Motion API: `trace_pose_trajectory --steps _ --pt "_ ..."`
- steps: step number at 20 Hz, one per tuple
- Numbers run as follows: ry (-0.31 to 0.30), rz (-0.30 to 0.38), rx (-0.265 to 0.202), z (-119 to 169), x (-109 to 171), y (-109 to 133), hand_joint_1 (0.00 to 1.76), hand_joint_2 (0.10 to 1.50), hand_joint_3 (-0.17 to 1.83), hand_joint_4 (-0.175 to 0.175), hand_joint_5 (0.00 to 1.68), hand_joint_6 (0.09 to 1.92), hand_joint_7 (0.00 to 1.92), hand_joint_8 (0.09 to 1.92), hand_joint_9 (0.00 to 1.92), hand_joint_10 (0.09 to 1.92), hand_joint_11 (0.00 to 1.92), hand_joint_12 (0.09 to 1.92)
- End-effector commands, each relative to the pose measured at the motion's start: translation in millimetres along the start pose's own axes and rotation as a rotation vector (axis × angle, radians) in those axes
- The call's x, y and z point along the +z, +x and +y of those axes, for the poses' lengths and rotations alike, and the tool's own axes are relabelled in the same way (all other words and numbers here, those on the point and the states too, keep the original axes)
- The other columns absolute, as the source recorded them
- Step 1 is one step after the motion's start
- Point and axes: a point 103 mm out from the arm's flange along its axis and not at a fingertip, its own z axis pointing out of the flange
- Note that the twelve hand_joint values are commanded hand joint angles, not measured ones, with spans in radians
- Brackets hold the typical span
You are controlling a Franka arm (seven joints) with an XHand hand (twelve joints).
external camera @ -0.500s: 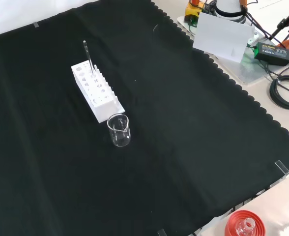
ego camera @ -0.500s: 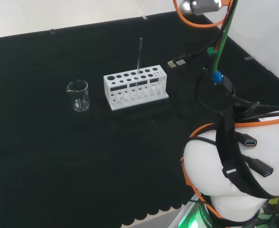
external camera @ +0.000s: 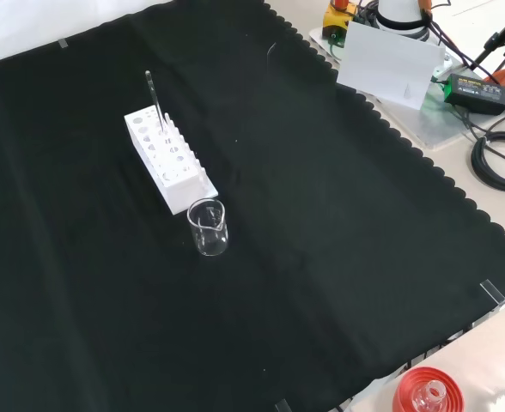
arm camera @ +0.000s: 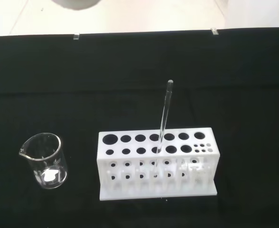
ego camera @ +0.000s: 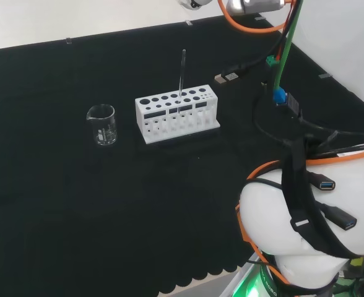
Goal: Take the glass rod from the white test tube rack.
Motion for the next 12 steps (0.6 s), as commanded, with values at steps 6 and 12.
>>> trace_pose_trajectory --steps 6,12 --pt "-0.150 -0.036 0.074 -94.6 -49.2 24.6 0.75 0.80 0.47 -0.042 0.25 0.09 0.05 0.63 0.01 0.81 0.00 1.02" --pt "-0.150 -0.030 0.068 -94.1 -46.9 23.4 0.75 0.80 0.48 -0.045 0.27 0.09 0.08 0.65 0.02 0.84 0.00 1.09"
